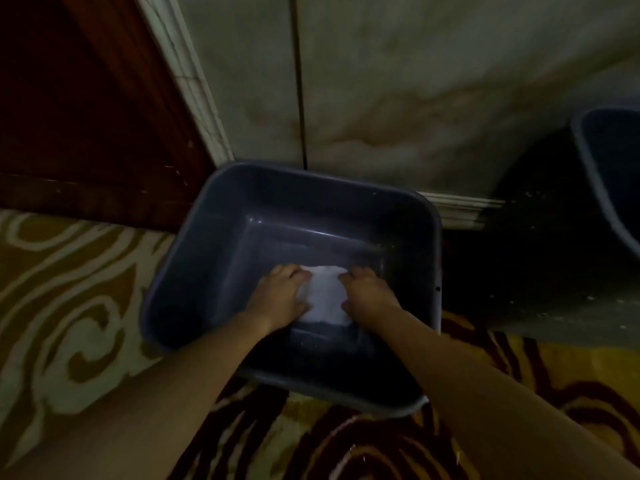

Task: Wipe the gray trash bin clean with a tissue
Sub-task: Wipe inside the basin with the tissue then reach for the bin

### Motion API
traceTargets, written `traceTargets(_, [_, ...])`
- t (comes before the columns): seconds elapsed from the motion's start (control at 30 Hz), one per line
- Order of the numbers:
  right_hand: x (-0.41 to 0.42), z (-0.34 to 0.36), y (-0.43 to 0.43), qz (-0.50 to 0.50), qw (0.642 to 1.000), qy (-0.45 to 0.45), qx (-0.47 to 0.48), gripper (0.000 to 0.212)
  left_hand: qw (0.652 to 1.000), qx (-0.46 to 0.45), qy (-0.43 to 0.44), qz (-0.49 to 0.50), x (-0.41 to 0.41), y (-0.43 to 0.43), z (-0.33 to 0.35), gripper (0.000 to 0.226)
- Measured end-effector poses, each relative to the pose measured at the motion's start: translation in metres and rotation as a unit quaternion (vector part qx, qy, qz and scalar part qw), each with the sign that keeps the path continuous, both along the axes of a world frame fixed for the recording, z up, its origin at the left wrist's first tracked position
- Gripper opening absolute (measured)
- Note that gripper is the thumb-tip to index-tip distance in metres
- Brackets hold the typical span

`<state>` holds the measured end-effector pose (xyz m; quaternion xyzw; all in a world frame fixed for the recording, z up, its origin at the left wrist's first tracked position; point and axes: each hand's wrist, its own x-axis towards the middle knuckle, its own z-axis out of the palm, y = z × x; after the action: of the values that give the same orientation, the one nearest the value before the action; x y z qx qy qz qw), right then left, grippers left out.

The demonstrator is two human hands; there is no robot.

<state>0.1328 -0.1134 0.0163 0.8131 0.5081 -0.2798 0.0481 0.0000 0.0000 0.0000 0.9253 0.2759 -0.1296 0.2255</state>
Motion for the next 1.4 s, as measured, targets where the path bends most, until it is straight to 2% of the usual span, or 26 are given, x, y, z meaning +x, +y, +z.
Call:
traceTargets(0.17, [0.003,-0.020,0.016,0.002,0.996,-0.072,0.044,0.044,0.997,0.051,-0.022,-0.047,0.011,0.015,-0.021,0.061])
traceTargets(0.27, [-0.002,-0.022,0.017,-0.001,0.992,-0.106,0.064,0.031,0.994,0.087,-0.037,-0.058,0.013,0.012,-0.025,0.050])
traceTargets(0.43, [-0.006,-0.021,0.014,-0.001,0.989,-0.115,0.094,0.026,0.982,0.153,0.003,-0.114,0.024,0.010,-0.013,0.035])
traceTargets(0.5, [-0.002,-0.012,0.011,-0.028,0.990,-0.100,0.093,0.027,0.984,0.142,-0.003,-0.104,0.027,0.009,-0.001,0.033])
traceTargets(0.67, [0.002,0.030,0.003,-0.162,0.982,-0.010,0.092,0.024,0.997,0.025,-0.068,0.026,0.024,0.003,0.039,0.023])
traceTargets(0.8, [0.009,0.057,0.000,-0.337,0.918,0.094,0.189,0.024,0.968,-0.082,-0.179,0.153,0.035,-0.011,0.070,0.013])
traceTargets(0.93, [0.015,0.084,-0.006,-0.407,0.828,0.271,0.276,0.026,0.930,-0.210,-0.220,0.209,0.044,-0.037,0.098,0.017])
traceTargets(1.0, [0.015,0.099,-0.014,-0.418,0.799,0.323,0.287,0.030,0.926,-0.265,-0.192,0.189,0.043,-0.048,0.112,0.027])
traceTargets(1.07, [0.016,0.113,-0.025,-0.423,0.803,0.305,0.289,0.028,0.934,-0.278,-0.164,0.150,0.042,-0.055,0.133,0.032])
traceTargets(1.13, [0.019,0.124,-0.039,-0.426,0.823,0.256,0.276,0.026,0.950,-0.238,-0.163,0.121,0.045,-0.057,0.156,0.029])
traceTargets(1.2, [0.023,0.135,-0.059,-0.420,0.853,0.183,0.251,0.027,0.964,-0.143,-0.205,0.094,0.058,-0.059,0.183,0.028])
traceTargets(1.27, [0.026,0.147,-0.086,-0.414,0.865,0.128,0.253,0.026,0.952,-0.088,-0.286,0.065,0.084,-0.069,0.212,0.027])
traceTargets(1.33, [0.030,0.159,-0.120,-0.420,0.855,0.119,0.279,0.021,0.934,-0.087,-0.347,0.003,0.119,-0.094,0.240,0.026])
traceTargets(1.4, [0.035,0.169,-0.156,-0.448,0.838,0.133,0.282,0.019,0.923,-0.075,-0.367,-0.087,0.153,-0.132,0.262,0.025])
